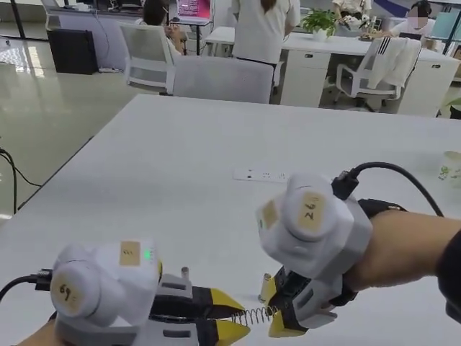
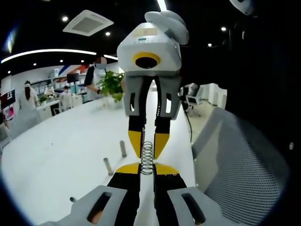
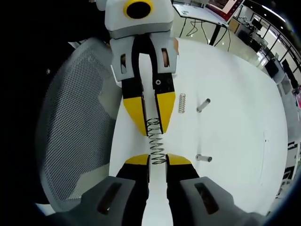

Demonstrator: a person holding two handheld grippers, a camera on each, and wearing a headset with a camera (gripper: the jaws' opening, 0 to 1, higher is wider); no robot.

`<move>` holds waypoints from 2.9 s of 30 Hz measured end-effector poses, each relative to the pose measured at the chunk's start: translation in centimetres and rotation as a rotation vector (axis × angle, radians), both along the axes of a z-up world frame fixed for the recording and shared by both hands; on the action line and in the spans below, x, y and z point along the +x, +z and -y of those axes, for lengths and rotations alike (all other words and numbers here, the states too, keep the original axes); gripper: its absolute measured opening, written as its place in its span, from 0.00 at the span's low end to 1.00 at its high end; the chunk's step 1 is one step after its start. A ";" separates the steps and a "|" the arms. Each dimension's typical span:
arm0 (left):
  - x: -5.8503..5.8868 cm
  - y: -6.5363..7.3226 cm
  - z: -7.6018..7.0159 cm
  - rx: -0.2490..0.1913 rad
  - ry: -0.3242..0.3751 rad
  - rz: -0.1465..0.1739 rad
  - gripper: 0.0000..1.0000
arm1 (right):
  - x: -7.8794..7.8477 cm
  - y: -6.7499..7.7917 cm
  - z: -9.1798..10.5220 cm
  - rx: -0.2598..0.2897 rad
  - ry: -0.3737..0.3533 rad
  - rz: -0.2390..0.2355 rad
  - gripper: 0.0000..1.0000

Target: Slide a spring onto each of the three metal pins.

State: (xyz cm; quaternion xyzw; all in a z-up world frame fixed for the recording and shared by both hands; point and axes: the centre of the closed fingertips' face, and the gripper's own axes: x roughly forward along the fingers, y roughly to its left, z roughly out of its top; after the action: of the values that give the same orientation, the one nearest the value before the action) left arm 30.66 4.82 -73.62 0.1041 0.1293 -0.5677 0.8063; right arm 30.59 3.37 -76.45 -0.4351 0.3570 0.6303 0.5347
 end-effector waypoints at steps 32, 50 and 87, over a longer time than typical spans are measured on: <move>-0.1 -0.5 0.5 0.022 -0.016 0.015 0.02 | -1.2 3.6 -2.6 0.075 0.042 0.008 0.08; 0.0 -0.8 0.5 0.017 -0.007 0.002 0.03 | -1.1 3.3 -3.0 0.063 0.034 -0.005 0.08; 1.2 -2.3 -7.8 -0.025 0.262 -0.067 0.48 | 1.5 2.9 -0.9 0.034 -0.043 0.016 0.07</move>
State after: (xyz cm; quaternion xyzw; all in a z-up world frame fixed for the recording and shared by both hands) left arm 31.85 12.62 -75.96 0.0573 0.1614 -0.4623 0.8700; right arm 32.12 4.24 -73.55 -0.4233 0.3513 0.6213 0.5580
